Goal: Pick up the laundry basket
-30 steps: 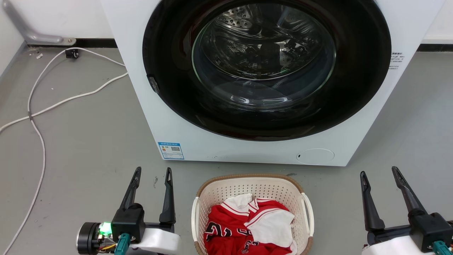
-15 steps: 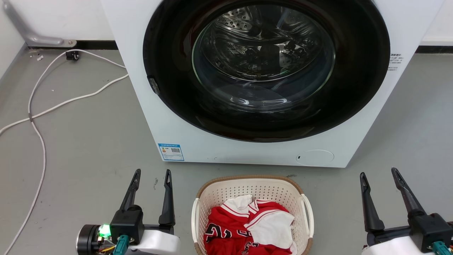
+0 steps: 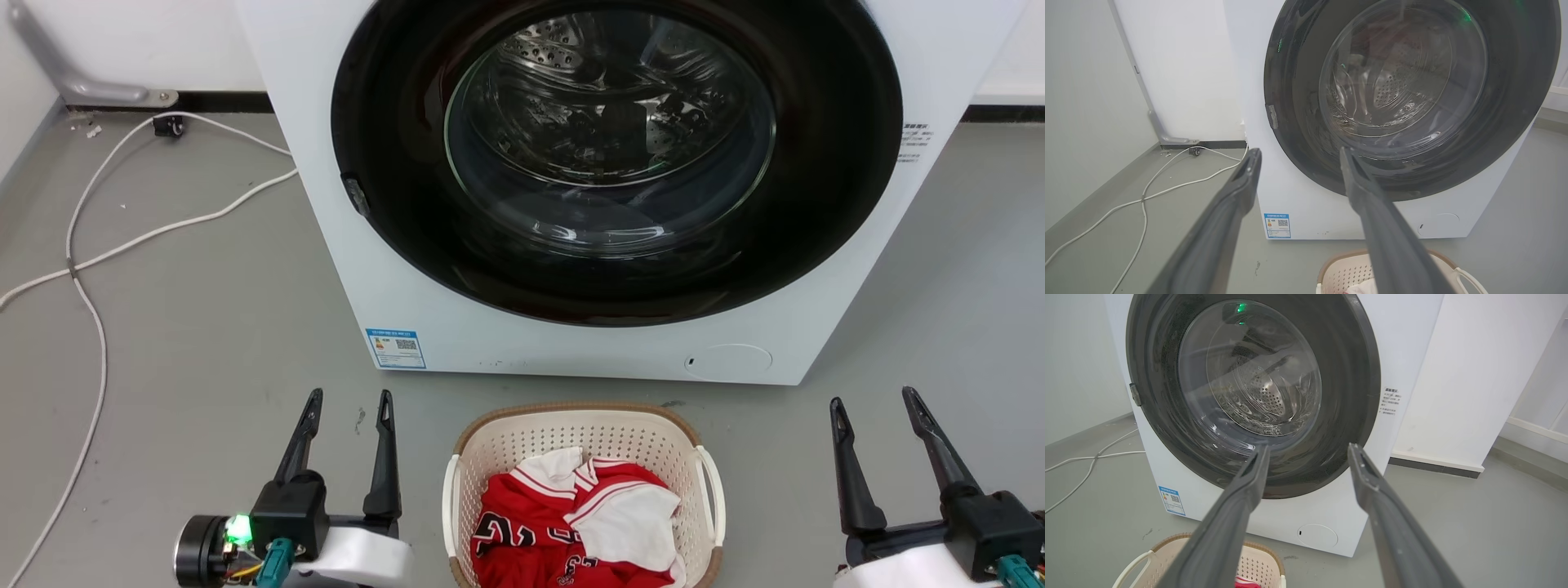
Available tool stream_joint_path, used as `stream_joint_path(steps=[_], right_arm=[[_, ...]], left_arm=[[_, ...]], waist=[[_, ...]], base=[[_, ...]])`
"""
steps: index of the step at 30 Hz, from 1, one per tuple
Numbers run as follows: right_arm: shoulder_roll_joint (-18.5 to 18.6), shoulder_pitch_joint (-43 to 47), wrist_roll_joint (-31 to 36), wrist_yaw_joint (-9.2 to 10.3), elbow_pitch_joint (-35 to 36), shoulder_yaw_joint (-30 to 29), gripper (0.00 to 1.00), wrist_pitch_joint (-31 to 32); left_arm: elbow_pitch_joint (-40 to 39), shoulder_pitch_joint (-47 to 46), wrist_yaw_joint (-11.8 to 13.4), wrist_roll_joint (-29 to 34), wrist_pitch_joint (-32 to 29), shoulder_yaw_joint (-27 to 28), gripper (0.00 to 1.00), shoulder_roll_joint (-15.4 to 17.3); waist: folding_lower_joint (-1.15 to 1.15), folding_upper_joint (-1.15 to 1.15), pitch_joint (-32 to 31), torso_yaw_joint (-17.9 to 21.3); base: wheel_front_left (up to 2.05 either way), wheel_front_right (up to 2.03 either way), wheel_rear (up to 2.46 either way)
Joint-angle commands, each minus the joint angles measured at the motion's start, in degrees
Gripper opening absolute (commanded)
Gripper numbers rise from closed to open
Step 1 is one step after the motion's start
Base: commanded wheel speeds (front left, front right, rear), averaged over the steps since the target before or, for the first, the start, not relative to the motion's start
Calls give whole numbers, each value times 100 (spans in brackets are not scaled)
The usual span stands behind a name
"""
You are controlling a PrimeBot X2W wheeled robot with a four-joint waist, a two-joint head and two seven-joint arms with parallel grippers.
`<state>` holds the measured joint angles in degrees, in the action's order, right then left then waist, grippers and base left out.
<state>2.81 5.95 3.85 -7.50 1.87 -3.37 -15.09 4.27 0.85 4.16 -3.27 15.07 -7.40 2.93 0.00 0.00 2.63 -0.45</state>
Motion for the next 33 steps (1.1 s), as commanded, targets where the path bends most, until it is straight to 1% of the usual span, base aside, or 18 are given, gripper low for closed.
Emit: stream_joint_path(steps=[1,7,13,16,20,26,30,33], right_arm=[[13,-155,1,2,-10,8,100,-12],[12,-566,162,2,-115,105,100,-12],[13,-1269,361,4,-509,185,100,-12],[8,-1586,437,3,-913,234,100,-11],[10,-1982,510,3,-1622,297,100,-11],[24,-2511,623,4,-2488,462,100,-11],[48,-2825,638,4,-2977,562,100,-12],[50,-3043,616,4,-3393,608,100,-12]], left_arm=[[52,-194,-109,62,15,12,100,-8],[384,-710,-331,140,15,52,100,-7],[1263,-1602,-569,231,14,27,100,39],[1826,-2025,-638,286,15,-27,100,78],[2521,-2505,-707,302,15,-89,100,105],[3980,-3142,-846,295,15,-203,100,147],[4619,-3519,-915,291,15,-271,100,175],[5017,-3803,-918,270,15,-295,100,185]], waist=[[0,0,115,-7],[0,0,520,-64],[0,0,1296,-122],[0,0,1638,-111],[0,0,1978,-54],[0,0,2374,107],[0,0,2680,181],[0,0,2921,222]], base=[[0,0,0],[0,0,0],[0,0,0],[0,0,0],[0,0,0],[0,0,0],[0,0,0],[0,0,0]])
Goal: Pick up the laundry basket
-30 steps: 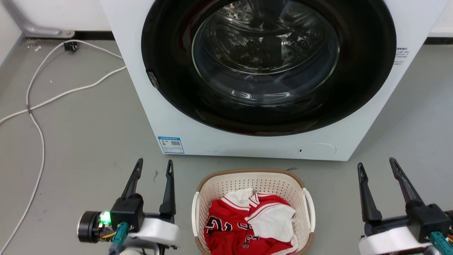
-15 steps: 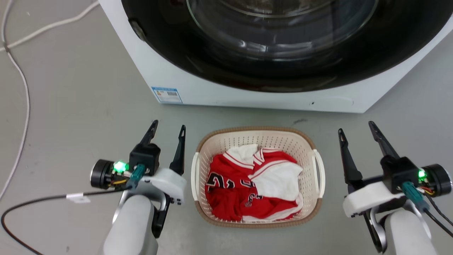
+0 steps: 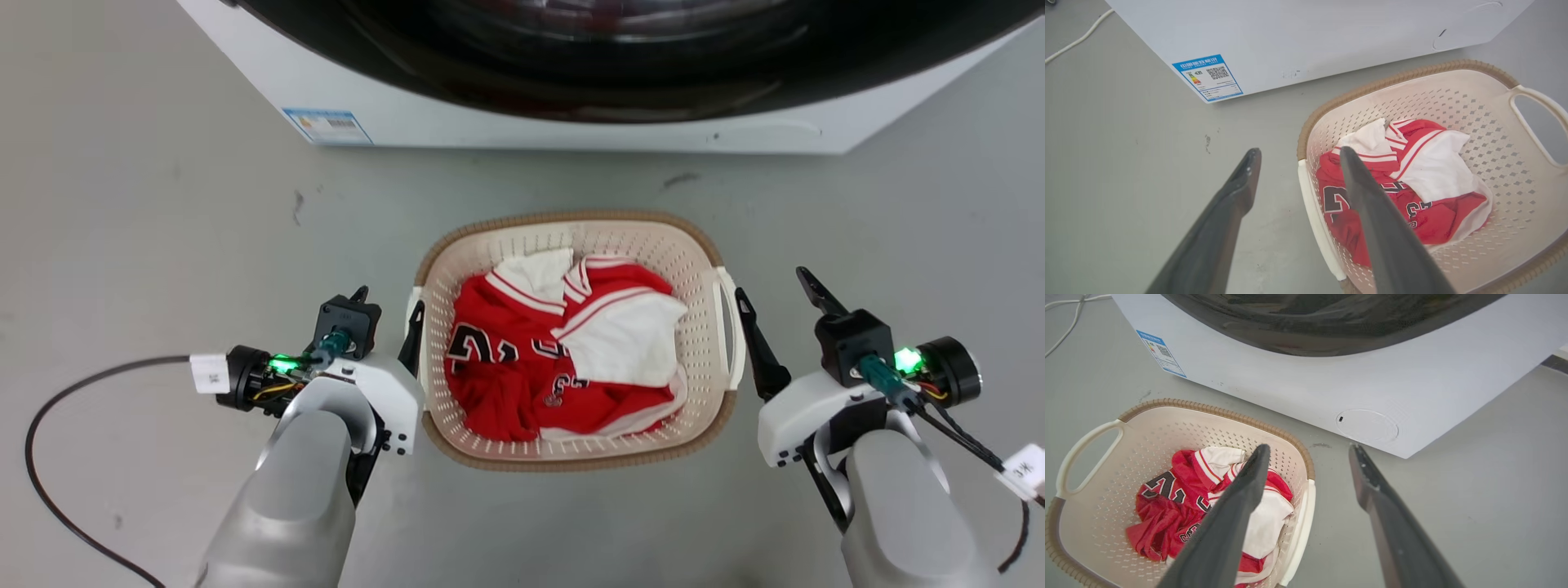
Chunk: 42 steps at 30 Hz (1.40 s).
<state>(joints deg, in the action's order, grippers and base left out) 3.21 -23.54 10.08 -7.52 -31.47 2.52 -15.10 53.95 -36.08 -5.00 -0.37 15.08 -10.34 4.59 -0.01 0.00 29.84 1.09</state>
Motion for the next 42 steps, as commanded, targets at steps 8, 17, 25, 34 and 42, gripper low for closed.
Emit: stream_joint_path(steps=[8,17,25,34,42], right_arm=[[8,-640,7,6,-1041,152,100,-10],[-14,-1175,14,6,-1989,266,100,-10],[-31,-1528,-30,6,-2588,304,100,-10],[-40,-1919,-177,5,-3125,347,100,-10],[-39,-2045,-282,5,-3232,403,0,-10]], left_arm=[[1049,-608,-54,-51,13,-121,100,7],[1669,-933,-105,-84,13,-286,100,-32],[1891,-1091,-139,-74,-87,-432,100,-52],[1958,-1273,-98,-118,-213,-575,100,-66],[1976,-1350,-68,-148,-263,-690,0,-80]], waist=[[1,0,723,120],[1,0,1121,155],[1,0,1441,172],[1,0,1822,162],[1,0,1895,153]], base=[[0,0,0],[0,0,0],[0,0,0],[0,0,0],[0,0,0]])
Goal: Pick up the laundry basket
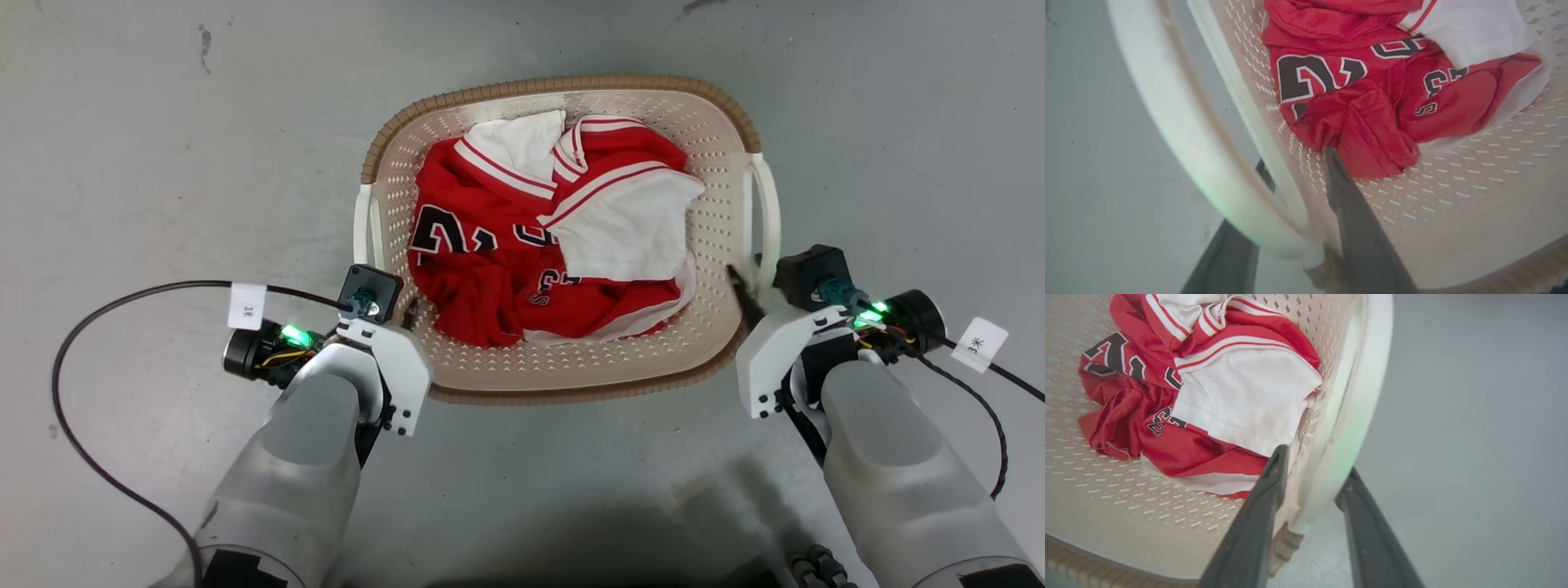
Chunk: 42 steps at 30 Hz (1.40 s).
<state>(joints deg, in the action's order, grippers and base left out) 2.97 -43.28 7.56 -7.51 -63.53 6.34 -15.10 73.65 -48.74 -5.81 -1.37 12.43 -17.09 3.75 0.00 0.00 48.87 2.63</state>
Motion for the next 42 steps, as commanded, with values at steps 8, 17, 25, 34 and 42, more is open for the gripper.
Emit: stream_joint_path(steps=[8,17,25,34,42], right_arm=[[9,34,-117,4,-128,88,0,-11],[9,258,-125,4,-313,72,0,-12],[7,422,-171,4,-485,239,0,-12],[9,643,-190,5,-790,413,0,-13],[7,808,-327,5,-965,661,0,92]], left_arm=[[10,101,-2,-101,21,-81,0,-18],[15,431,-51,-274,-101,-165,0,-60],[15,696,-85,-429,-303,-277,0,-84],[12,1016,-157,-799,-597,-539,0,-87],[9,1274,-178,-1185,-965,-844,0,-88]], waist=[[0,0,-298,-25],[0,0,-1064,-118],[0,0,-1809,-171],[0,0,-2655,-228],[0,0,-3346,-258]], base=[[0,0,0],[0,0,0],[0,0,0],[0,0,0],[0,0,0]])
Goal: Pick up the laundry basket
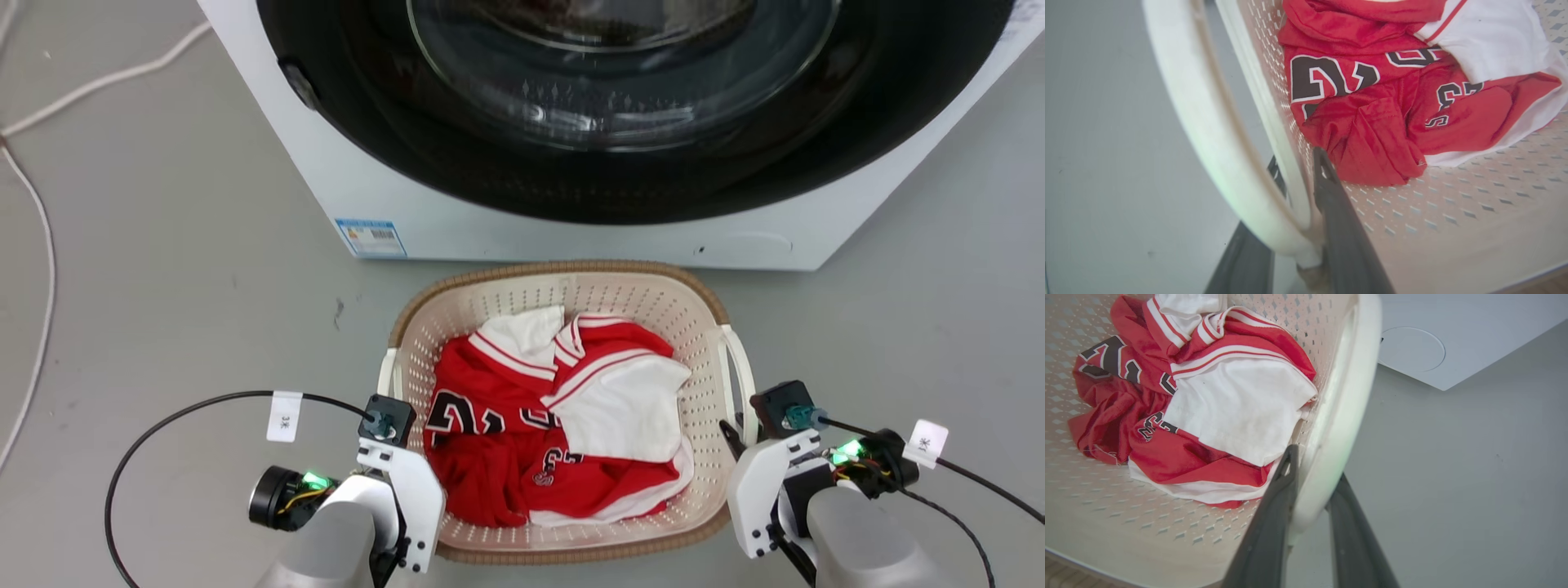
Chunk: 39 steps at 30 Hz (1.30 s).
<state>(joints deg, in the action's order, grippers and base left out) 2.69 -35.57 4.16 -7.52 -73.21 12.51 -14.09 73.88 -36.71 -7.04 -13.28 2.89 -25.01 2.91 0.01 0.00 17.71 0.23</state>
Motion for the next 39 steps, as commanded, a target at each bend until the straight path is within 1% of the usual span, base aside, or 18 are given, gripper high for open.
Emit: stream_joint_path(steps=[1,9,19,29,39], right_arm=[[36,62,-20,6,-8,72,0,21],[33,305,-328,6,-38,351,0,260],[18,687,-937,4,-44,959,0,691],[151,863,-1468,5,-48,1474,0,840],[251,988,-1912,5,-50,1891,0,916]], left_arm=[[-18,107,-58,-39,-50,-94,0,-4],[-161,403,-65,-497,-443,-543,0,-10],[-176,678,-67,-985,-843,-1015,0,-19],[-119,854,-66,-1271,-905,-1299,0,11],[-86,964,-65,-1519,-930,-1493,0,31]], waist=[[-1,0,-317,-24],[-1,0,-909,-74],[-1,0,-1579,-125],[-1,0,-1905,-132],[-1,0,-2065,-113]], base=[[0,0,0],[0,0,0],[0,0,0],[0,0,0],[0,0,0]])
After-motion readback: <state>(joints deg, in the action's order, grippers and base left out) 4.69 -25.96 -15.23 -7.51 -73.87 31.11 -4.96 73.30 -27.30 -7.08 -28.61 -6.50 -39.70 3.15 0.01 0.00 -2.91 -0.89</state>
